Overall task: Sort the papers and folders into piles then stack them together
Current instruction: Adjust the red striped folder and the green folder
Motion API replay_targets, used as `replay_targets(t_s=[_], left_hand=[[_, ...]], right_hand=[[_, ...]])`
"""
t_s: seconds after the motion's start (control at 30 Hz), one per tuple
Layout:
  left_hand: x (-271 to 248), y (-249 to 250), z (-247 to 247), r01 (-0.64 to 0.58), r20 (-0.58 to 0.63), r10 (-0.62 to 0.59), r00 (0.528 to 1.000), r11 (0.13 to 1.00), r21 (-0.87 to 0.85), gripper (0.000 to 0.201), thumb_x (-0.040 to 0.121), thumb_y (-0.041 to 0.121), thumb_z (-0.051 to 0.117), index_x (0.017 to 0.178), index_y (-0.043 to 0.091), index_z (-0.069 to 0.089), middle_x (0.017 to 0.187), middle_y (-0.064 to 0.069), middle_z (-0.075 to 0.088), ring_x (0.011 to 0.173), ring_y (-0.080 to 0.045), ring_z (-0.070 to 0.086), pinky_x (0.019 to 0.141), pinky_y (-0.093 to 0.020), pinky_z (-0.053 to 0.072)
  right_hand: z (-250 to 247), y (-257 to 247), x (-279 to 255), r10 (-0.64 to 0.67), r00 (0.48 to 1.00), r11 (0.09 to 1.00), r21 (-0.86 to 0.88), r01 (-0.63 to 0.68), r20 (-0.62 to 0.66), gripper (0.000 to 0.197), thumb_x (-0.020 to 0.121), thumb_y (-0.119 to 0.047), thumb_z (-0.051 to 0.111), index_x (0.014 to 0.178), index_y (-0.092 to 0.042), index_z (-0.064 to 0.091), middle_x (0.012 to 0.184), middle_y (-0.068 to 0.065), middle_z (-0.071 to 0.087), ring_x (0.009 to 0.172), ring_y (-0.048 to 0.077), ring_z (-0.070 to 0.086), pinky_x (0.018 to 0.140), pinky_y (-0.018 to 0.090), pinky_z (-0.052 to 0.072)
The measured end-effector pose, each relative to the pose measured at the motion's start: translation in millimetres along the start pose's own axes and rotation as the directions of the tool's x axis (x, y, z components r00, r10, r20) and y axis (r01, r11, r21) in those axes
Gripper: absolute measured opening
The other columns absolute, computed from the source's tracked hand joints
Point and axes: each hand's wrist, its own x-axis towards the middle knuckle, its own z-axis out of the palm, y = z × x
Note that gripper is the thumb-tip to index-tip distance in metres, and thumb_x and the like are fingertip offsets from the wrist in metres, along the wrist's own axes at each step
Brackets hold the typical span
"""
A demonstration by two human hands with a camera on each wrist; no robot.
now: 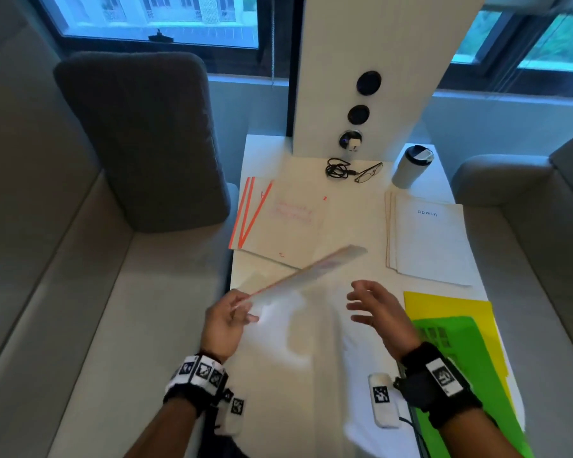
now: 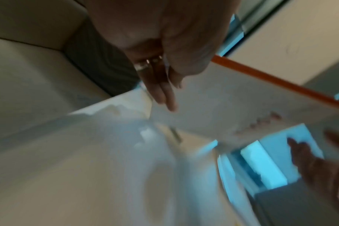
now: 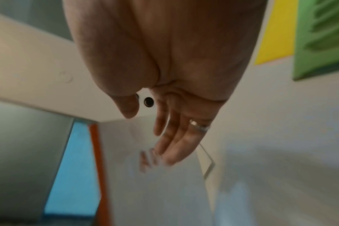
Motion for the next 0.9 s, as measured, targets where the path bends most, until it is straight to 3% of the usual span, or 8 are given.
replay_targets(t_s=[0.1,0.23,0.33,0.43,0.5,0.73,0.83,0.9], left_hand=[[20,17,-9,0.112,0.161,-0.094,0.982,0.988,-0.109,0.033,0.094,0.013,0.071,0.125,0.017,0.060,0.072,-0.008,0.076,0.068,-0.035,0.078,0.079,-0.045,0.062],[25,27,-8,0.217,0.227,-0.180,0.957,0.965,-0.150,0.025,0.099,0.009,0.064,0.123,0.009,0.060,0.072,-0.007,0.070,0.054,-0.022,0.071,0.064,-0.024,0.060],[30,21,-1,0.248,0.265,-0.201,0.943,0.956,-0.156,0.022,0.099,0.010,0.064,0.121,0.012,0.061,0.067,0.004,0.066,0.048,-0.016,0.063,0.077,-0.038,0.064],[36,15,8,0.258,0.292,-0.209,0.933,0.956,-0.142,0.030,0.099,0.013,0.065,0.129,0.018,0.060,0.092,0.000,0.066,0.060,-0.016,0.066,0.082,-0.039,0.063],[44,14,14,0.230,0.307,-0.182,0.934,0.964,-0.130,0.035,0.101,0.013,0.063,0.135,0.013,0.056,0.111,-0.006,0.068,0.075,-0.022,0.071,0.083,-0.036,0.064],[125,20,40,0.250,0.164,-0.231,0.959,0.963,-0.105,0.041,0.101,0.004,0.059,0.140,0.007,0.049,0.118,-0.012,0.058,0.053,-0.007,0.067,0.064,-0.024,0.064],[172,8,51,0.334,0.113,-0.324,0.939,0.939,-0.081,0.062,0.098,0.007,0.064,0.153,0.007,0.036,0.144,-0.021,0.051,0.051,-0.011,0.070,0.058,-0.025,0.062],[195,-5,55,0.369,0.047,-0.369,0.928,0.929,-0.006,0.062,0.097,0.008,0.067,0.152,0.005,0.038,0.143,-0.026,0.054,0.048,-0.011,0.069,0.051,-0.025,0.060]], right_hand=[[4,19,4,-0.029,0.995,0.946,-0.324,-0.003,-0.093,0.055,0.090,-0.046,0.070,0.136,-0.025,0.047,0.130,0.006,0.056,0.112,0.023,0.062,0.095,0.044,0.056],[11,31,-1,0.040,0.997,0.978,-0.202,-0.053,-0.066,0.062,0.093,-0.036,0.070,0.145,-0.024,0.037,0.130,0.004,0.057,0.110,0.029,0.067,0.094,0.046,0.058],[14,32,-1,0.018,1.000,0.997,-0.074,-0.017,0.012,0.039,0.098,-0.018,0.065,0.133,-0.013,0.050,0.105,0.014,0.075,0.089,0.028,0.074,0.081,0.041,0.062],[11,28,9,-0.071,0.997,0.991,-0.114,0.068,-0.020,0.029,0.099,-0.006,0.061,0.126,-0.009,0.052,0.075,0.006,0.070,0.073,0.019,0.065,0.071,0.033,0.060],[8,22,20,-0.107,0.993,0.986,-0.131,0.100,-0.050,0.028,0.098,-0.003,0.061,0.124,-0.011,0.055,0.073,0.006,0.070,0.069,0.017,0.065,0.067,0.030,0.059],[-4,18,60,-0.118,0.993,0.960,-0.254,0.117,0.011,0.030,0.098,-0.016,0.065,0.126,-0.026,0.056,0.100,0.006,0.077,0.079,0.023,0.077,0.071,0.035,0.060],[-32,38,73,-0.097,0.995,0.936,-0.339,0.094,0.009,0.027,0.097,-0.017,0.065,0.120,-0.030,0.059,0.096,0.003,0.077,0.078,0.018,0.077,0.073,0.038,0.060],[-61,56,77,-0.083,0.996,0.916,-0.394,0.070,-0.018,0.029,0.095,-0.011,0.067,0.114,-0.033,0.060,0.090,-0.001,0.076,0.076,0.017,0.075,0.073,0.039,0.060]])
